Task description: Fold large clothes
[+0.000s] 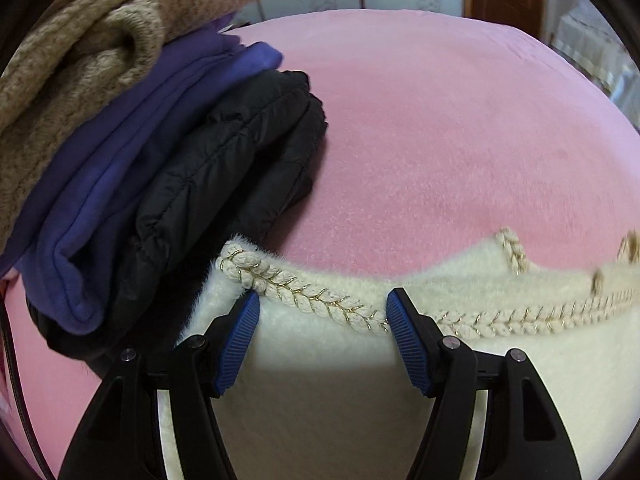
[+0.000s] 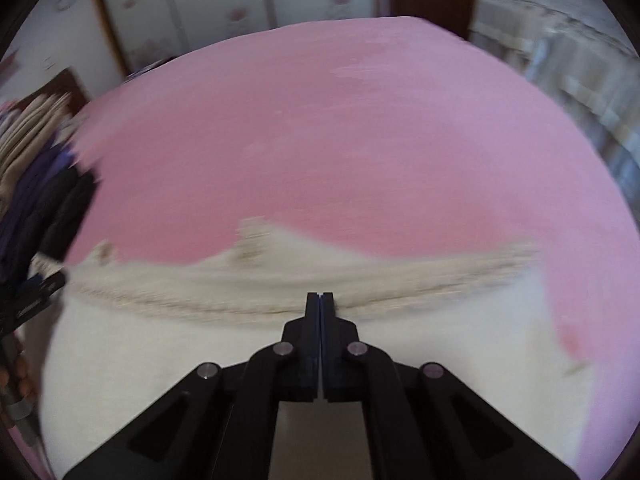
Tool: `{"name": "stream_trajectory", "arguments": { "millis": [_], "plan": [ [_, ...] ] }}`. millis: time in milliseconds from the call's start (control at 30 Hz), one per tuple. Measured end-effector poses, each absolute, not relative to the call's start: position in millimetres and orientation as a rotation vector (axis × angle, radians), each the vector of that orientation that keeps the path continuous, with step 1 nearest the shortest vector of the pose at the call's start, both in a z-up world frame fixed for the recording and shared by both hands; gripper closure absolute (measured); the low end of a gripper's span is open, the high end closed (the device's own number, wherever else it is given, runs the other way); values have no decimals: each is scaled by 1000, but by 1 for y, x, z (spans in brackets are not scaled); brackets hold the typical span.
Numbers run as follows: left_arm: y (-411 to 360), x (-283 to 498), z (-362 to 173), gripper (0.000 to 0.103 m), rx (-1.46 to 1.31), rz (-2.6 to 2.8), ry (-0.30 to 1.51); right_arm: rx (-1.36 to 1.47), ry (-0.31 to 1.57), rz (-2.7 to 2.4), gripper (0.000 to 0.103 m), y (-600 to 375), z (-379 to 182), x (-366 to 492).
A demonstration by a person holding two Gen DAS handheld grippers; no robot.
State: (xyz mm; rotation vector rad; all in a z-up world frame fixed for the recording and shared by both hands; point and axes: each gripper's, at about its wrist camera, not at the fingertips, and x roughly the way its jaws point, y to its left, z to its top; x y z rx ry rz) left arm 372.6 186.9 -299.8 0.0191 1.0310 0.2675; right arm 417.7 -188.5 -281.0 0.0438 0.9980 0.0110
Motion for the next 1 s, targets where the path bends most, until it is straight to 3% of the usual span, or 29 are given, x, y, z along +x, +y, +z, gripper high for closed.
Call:
{"name": "stream_trajectory", "arguments": {
  "millis": [167,300,500,633,733,1000],
  "plan": [
    [190,369,-301,36,13,230,1047,101,1062,-266,103,-290,-290,416],
    [185,378,-301,35,59,239,1061,230,1048,-258,103,-314,-278,399],
    [164,356,-269,34,62,223,1051,236,972,-65,102,-259,-236,352],
    [145,295,-230,17,-41,213,977,242,913,123,101,-189,-208,302],
    [127,242,-214,17,-115,185,961,254,899,222,100,-154,-200,267],
    [101,154,-245,17,-207,248,1001,199,980,401,100,-76,-229,198]
  ]
}}
